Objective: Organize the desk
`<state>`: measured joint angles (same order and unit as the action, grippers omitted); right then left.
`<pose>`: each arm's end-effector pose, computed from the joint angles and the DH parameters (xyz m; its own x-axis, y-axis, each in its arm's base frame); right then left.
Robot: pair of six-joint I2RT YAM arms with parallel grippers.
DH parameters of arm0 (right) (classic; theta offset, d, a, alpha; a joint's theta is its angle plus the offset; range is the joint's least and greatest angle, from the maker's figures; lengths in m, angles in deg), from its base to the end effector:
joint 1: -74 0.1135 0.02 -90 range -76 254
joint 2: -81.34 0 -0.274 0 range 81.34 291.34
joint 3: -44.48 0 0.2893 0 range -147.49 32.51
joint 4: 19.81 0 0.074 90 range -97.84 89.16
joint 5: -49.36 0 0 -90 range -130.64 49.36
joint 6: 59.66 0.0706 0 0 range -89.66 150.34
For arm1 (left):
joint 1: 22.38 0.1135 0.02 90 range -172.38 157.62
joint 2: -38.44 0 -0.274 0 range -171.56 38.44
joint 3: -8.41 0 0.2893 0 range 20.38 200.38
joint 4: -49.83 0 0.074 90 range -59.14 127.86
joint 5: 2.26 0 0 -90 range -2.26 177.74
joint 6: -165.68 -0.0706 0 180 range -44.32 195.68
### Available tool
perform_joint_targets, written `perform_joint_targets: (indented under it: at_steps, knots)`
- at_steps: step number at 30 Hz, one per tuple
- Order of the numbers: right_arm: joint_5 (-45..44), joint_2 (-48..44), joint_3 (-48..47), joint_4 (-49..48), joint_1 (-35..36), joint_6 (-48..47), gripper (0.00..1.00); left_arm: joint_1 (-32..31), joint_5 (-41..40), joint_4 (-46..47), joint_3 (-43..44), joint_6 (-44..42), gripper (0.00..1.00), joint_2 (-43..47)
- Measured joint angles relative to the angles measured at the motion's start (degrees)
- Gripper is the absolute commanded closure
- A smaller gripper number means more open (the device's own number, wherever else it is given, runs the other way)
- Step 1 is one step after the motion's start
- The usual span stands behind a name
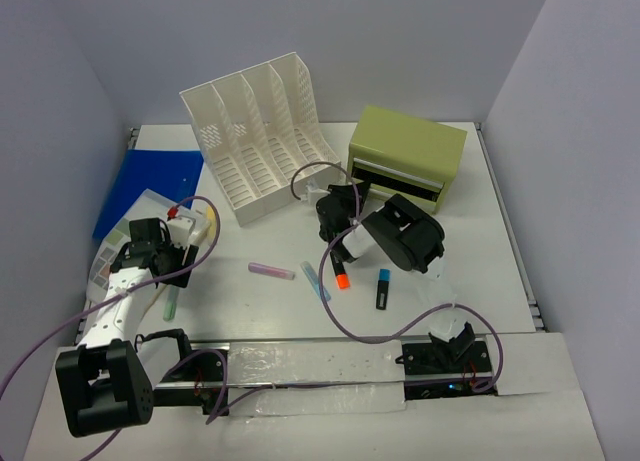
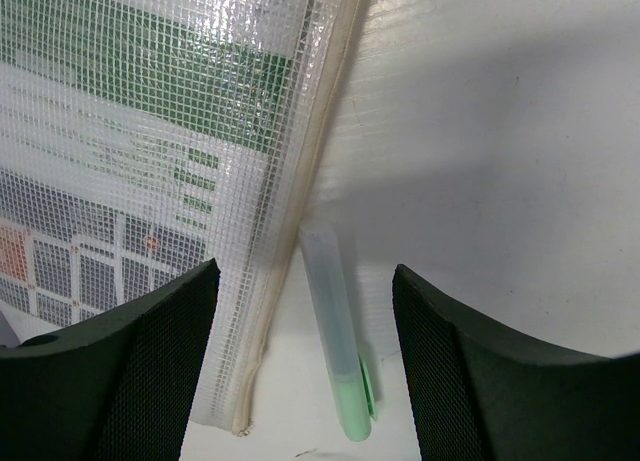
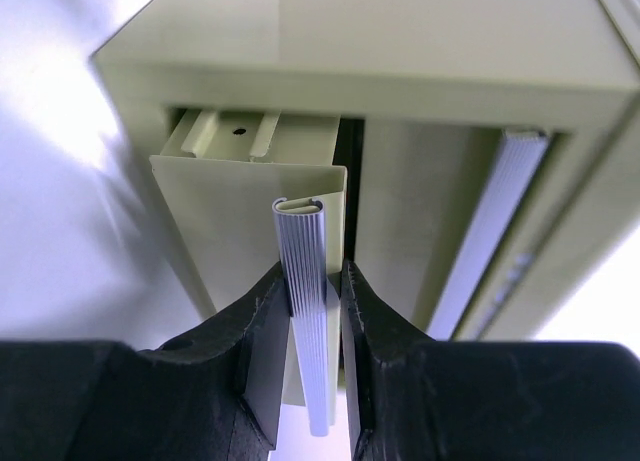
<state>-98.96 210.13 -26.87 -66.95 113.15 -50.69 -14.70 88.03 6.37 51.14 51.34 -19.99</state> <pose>0.3921 0.2417 0.0634 -0.3355 -0.9420 -0.0031 -0.0874 0.0344 -0.9956 0.2272 0.0303 0.1445 -0.8293 0.3040 -0.4689 0.2313 0.9505 0.2073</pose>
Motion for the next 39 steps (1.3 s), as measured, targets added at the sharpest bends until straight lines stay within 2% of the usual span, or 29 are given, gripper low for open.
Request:
perform_joint_targets:
  at_steps: [19, 22, 25, 26, 27, 29, 31, 39]
  knots:
    - [-7.92, -5.13, 10.13, 0.32, 10.58, 6.32, 1.00, 0.00, 0.06, 0.00, -0.17, -0.35, 0.23, 1.37]
    - [-8.31, -5.24, 10.32, 0.39, 10.80, 6.65, 0.97, 0.00, 0.18, -0.02, -0.19, -0.37, 0.23, 1.51]
    - [-8.37, -5.26, 10.45, 0.41, 10.88, 6.77, 0.74, 0.00, 0.41, -0.02, -0.19, -0.38, 0.22, 1.70]
    - [-8.35, -5.35, 10.61, 0.39, 10.92, 6.83, 0.61, 0.00, 0.48, -0.03, -0.19, -0.38, 0.22, 1.80]
    - [-8.34, -5.49, 10.85, 0.39, 11.00, 6.88, 0.51, 0.00, 0.50, -0.05, -0.19, -0.38, 0.22, 1.93]
    - [-8.44, -5.76, 11.28, 0.39, 11.23, 7.34, 0.42, 0.00, 0.59, -0.07, -0.19, -0.38, 0.22, 2.25]
    - [-8.59, -6.16, 11.83, 0.48, 11.70, 7.96, 0.36, 0.00, 0.76, -0.13, -0.19, -0.37, 0.21, 2.67]
    - [-9.65, -12.96, 14.76, 0.80, 13.81, 10.49, 0.31, 0.00, 1.67, -1.87, -0.19, -0.22, 0.21, 4.19]
